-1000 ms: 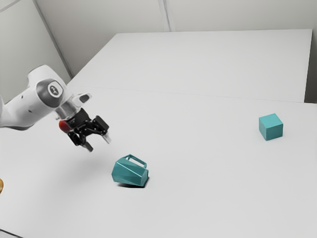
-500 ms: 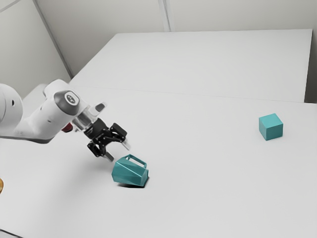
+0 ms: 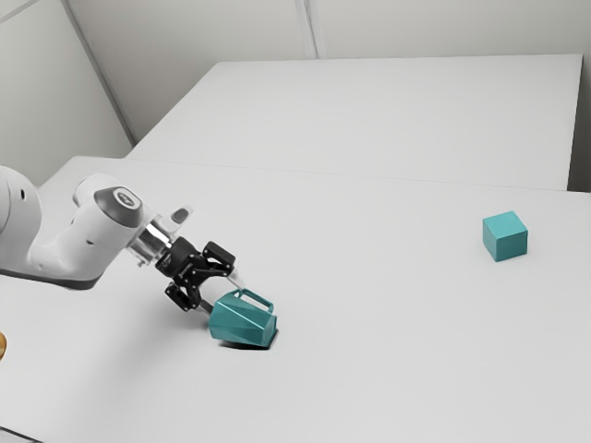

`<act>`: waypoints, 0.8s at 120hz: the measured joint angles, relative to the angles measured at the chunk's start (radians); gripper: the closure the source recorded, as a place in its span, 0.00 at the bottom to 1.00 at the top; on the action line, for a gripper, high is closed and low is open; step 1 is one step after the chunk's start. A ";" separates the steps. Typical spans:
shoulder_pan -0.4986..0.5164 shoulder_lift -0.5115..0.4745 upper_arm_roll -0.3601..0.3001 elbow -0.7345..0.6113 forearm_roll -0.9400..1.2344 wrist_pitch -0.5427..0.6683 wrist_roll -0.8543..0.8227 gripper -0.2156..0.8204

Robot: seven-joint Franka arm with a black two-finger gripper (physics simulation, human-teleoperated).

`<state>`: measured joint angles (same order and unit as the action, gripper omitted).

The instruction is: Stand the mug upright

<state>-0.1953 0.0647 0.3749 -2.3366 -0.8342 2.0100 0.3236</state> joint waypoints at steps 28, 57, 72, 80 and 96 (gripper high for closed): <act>-0.010 -0.004 0.001 -0.006 -0.018 -0.014 0.023 0.21; -0.026 -0.001 0.002 -0.005 -0.041 -0.023 0.044 0.21; -0.048 0.002 0.003 -0.005 -0.055 -0.024 0.052 0.25; -0.051 0.003 0.004 -0.006 -0.058 -0.024 0.056 0.34; -0.048 0.003 0.004 -0.006 -0.061 -0.025 0.062 0.60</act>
<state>-0.2431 0.0672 0.3789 -2.3427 -0.8948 1.9848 0.3856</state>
